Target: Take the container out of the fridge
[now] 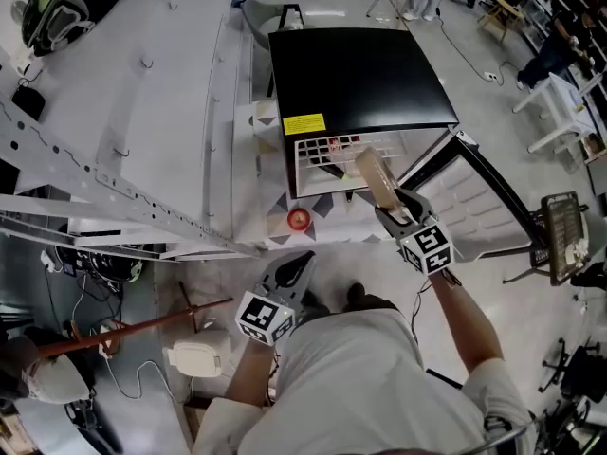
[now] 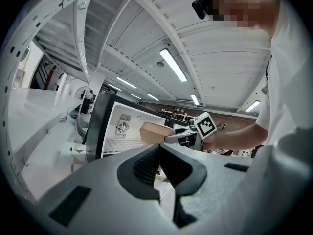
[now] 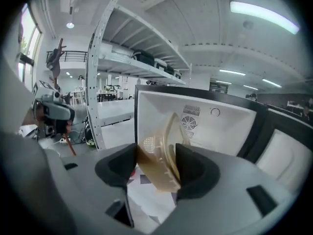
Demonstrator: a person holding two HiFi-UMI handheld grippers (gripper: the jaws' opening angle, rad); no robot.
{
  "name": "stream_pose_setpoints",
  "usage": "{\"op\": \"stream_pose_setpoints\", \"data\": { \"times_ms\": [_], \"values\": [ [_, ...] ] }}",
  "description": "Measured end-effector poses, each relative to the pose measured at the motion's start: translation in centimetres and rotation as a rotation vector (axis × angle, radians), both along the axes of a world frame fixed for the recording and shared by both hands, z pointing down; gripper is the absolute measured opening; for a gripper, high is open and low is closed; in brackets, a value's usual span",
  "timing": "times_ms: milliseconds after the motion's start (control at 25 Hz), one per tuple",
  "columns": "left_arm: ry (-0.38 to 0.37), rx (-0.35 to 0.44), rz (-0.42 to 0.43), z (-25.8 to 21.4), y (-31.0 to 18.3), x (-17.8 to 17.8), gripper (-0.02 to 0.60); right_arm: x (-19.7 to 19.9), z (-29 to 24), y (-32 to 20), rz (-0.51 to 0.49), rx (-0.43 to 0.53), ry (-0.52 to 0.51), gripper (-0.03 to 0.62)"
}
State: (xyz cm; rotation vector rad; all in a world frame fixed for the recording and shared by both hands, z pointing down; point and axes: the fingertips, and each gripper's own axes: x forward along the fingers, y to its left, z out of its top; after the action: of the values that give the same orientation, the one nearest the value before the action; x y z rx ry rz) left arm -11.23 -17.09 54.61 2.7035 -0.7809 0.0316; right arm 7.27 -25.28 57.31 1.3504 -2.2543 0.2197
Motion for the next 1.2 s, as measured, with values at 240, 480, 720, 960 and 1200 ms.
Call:
{"op": "stream_pose_setpoints", "data": {
  "times_ms": [240,480,720,960,1200],
  "values": [
    [-0.005,0.001,0.026,-0.6,-0.6,2.2,0.005,1.9,-3.6,2.6,0.039,0.024,-0.197,0.255],
    [-0.004,0.001,0.011,-1.8,-0.7,3.9,0.005,3.9,-7.0,5.1,0.058,0.065,-0.366,0.255],
    [-0.003,0.004,-0.011,-2.4,-1.3,4.9,0.005,6.7,-9.1,6.8,0.079,0.101,-0.483,0.255],
    [0.022,0.013,-0.030,-3.8,-2.2,5.4,0.005,8.5,-11.2,8.4,0.079,0.147,-0.619,0.255],
    [0.003,0.039,-0.045,-4.7,-2.6,5.5,0.005,9.4,-12.2,9.6,0.090,0.179,-0.629,0.255]
  ]
}}
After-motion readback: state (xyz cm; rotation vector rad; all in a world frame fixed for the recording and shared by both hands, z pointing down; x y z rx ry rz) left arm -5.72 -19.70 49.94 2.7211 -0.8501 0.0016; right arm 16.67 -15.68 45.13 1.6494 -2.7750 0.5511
